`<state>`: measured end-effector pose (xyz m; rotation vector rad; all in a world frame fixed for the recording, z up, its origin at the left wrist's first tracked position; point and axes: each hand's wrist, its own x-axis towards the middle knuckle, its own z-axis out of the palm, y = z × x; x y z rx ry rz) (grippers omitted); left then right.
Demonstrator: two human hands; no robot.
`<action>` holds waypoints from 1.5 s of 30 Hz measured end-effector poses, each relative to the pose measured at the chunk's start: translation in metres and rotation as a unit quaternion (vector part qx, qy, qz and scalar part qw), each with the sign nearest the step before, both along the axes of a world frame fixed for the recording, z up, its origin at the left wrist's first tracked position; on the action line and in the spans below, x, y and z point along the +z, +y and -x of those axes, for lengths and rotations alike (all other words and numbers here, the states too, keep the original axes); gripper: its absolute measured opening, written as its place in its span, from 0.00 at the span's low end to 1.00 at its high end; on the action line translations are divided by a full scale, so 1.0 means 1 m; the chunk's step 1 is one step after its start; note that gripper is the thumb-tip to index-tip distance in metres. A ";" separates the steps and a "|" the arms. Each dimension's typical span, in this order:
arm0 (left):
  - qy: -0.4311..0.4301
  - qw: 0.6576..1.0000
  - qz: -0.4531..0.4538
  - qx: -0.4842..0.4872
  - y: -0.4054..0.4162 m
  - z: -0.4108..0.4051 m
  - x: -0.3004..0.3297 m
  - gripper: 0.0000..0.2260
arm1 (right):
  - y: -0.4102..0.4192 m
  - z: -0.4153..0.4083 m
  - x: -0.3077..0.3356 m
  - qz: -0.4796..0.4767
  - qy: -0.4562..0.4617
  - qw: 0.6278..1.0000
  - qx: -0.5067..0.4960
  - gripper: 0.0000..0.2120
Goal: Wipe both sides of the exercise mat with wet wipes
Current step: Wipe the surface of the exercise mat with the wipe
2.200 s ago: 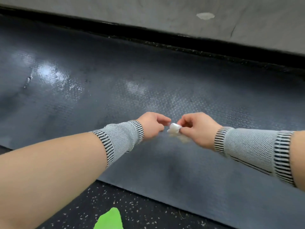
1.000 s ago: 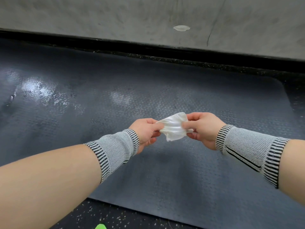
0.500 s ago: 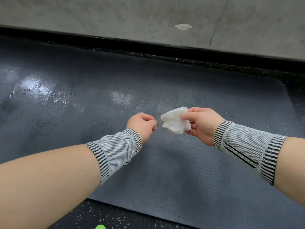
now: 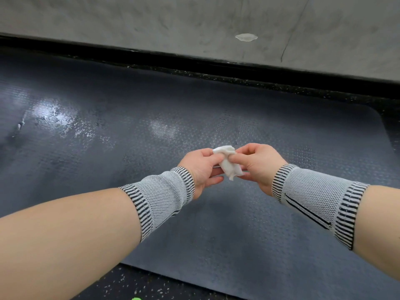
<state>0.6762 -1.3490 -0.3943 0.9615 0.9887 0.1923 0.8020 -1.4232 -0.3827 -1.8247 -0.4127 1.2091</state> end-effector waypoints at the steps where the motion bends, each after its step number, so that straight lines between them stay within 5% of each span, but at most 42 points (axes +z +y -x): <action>1: -0.003 1.000 0.001 0.004 0.003 0.000 0.001 0.05 | 0.003 0.001 -0.003 0.000 -0.025 1.000 -0.004 0.07; 6: 0.013 0.999 -0.033 -0.002 0.021 0.005 -0.002 0.05 | 0.017 0.009 -0.007 -0.025 0.026 0.999 0.014 0.04; 9: 0.077 0.985 -0.151 -0.029 0.046 0.008 -0.011 0.03 | 0.032 0.011 -0.012 -0.022 0.003 1.000 -0.005 0.04; 11: 0.154 0.941 -0.291 -0.078 0.077 0.008 -0.017 0.11 | 0.045 0.008 -0.013 -0.012 -0.026 0.999 -0.017 0.04; 14: 0.283 0.818 -0.453 -0.214 0.130 0.004 -0.029 0.22 | 0.066 -0.001 -0.014 0.018 -0.096 0.995 -0.007 0.01; 17: 0.343 0.730 -0.494 -0.324 0.170 -0.003 -0.043 0.28 | 0.092 -0.010 -0.013 0.065 -0.154 0.986 0.005 0.03; 22: 0.394 0.667 -0.482 -0.409 0.219 -0.015 -0.047 0.38 | 0.139 -0.030 -0.014 0.099 -0.242 0.965 -0.002 0.04; 27: 0.451 0.664 -0.411 -0.432 0.254 -0.027 -0.068 0.50 | 0.193 -0.076 -0.037 0.102 -0.373 0.921 0.040 0.03; 34: 0.495 0.612 -0.403 -0.467 0.260 -0.048 -0.074 0.53 | 0.275 -0.119 -0.070 0.082 -0.529 0.843 0.044 0.09; 38: 0.505 0.611 -0.389 -0.470 0.257 -0.054 -0.074 0.53 | 0.282 -0.100 -0.107 0.102 -0.530 0.824 0.171 0.11; 45: 0.495 0.633 -0.365 -0.470 0.257 -0.049 -0.073 0.52 | 0.281 -0.119 -0.107 0.047 -0.545 0.819 0.173 0.10</action>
